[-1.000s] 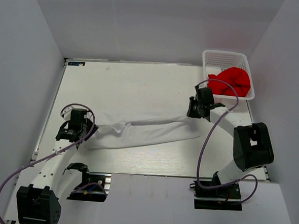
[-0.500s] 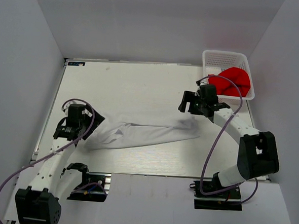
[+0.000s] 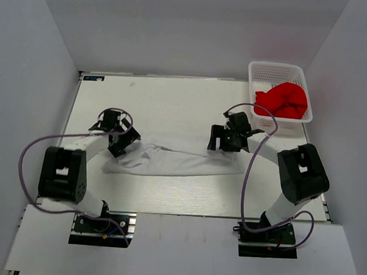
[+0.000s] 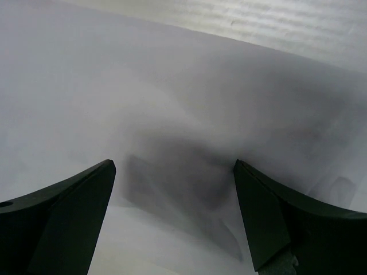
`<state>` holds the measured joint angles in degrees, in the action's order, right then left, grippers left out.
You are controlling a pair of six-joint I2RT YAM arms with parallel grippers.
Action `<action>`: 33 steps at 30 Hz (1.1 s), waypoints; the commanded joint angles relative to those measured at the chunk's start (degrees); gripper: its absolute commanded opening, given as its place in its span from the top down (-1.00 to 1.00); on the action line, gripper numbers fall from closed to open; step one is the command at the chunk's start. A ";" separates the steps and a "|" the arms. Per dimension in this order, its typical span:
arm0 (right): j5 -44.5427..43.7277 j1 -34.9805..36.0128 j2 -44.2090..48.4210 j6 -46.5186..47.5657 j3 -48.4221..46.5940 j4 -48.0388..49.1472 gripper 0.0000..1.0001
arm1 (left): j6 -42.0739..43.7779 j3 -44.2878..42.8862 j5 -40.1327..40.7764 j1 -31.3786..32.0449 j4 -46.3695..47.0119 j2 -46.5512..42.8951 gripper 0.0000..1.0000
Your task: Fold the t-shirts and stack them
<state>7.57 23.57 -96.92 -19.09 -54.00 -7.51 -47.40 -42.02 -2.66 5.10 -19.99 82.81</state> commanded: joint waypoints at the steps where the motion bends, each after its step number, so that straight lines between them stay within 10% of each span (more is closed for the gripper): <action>1: -3.26 3.50 3.50 0.02 3.64 -4.96 -0.79 | 2.31 -6.32 5.20 0.26 5.31 11.29 -0.99; 9: 0.77 21.41 7.01 1.06 13.39 -6.46 -0.79 | 10.56 -54.42 -0.23 3.85 3.21 52.32 -0.99; 14: 2.35 34.07 5.44 7.55 10.94 -4.99 -0.79 | 15.40 -102.26 -13.15 10.00 -7.52 78.63 -0.99; 18: 4.91 38.03 1.41 11.96 5.68 -5.58 -0.69 | 15.40 -87.92 -11.43 12.56 13.53 74.01 -0.99; 33: 3.96 42.87 9.46 16.37 3.89 -5.16 -0.81 | 18.65 -98.00 -2.44 12.74 12.16 72.78 -0.99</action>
<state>12.43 65.89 -92.29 -3.22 -50.94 -11.42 -31.40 -140.62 -6.61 18.96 -5.08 159.92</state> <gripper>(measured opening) 0.900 0.995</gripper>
